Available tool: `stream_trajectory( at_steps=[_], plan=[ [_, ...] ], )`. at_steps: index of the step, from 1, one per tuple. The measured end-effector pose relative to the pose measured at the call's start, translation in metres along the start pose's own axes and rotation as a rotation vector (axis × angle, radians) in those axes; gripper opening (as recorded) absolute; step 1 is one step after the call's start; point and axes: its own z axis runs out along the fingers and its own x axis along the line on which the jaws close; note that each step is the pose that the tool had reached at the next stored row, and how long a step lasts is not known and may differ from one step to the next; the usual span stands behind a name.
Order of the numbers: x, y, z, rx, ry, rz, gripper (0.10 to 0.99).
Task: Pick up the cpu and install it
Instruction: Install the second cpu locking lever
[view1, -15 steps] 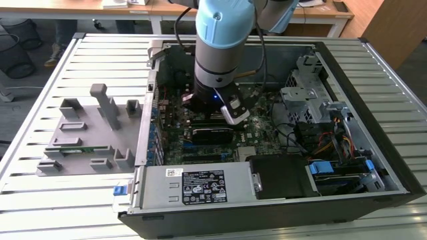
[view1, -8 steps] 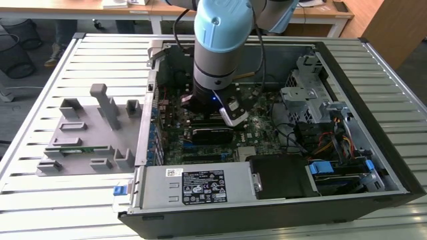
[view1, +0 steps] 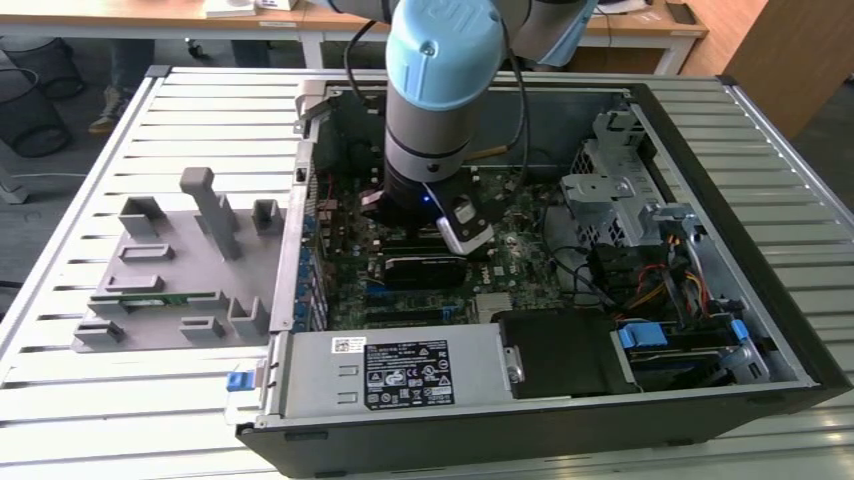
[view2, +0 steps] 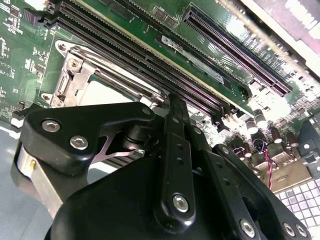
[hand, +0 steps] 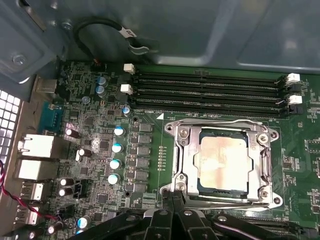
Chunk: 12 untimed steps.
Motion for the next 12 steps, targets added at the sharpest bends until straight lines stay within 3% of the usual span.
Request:
stream_trajectory(
  at_steps=[7, 12],
  plan=[
    [0.0009, 0.0, 0.0011, -0.013, -0.0011, -0.001, 0.106],
    [0.0022, -0.0003, 0.0021, -0.017, -0.0012, -0.001, 0.106]
  ],
)
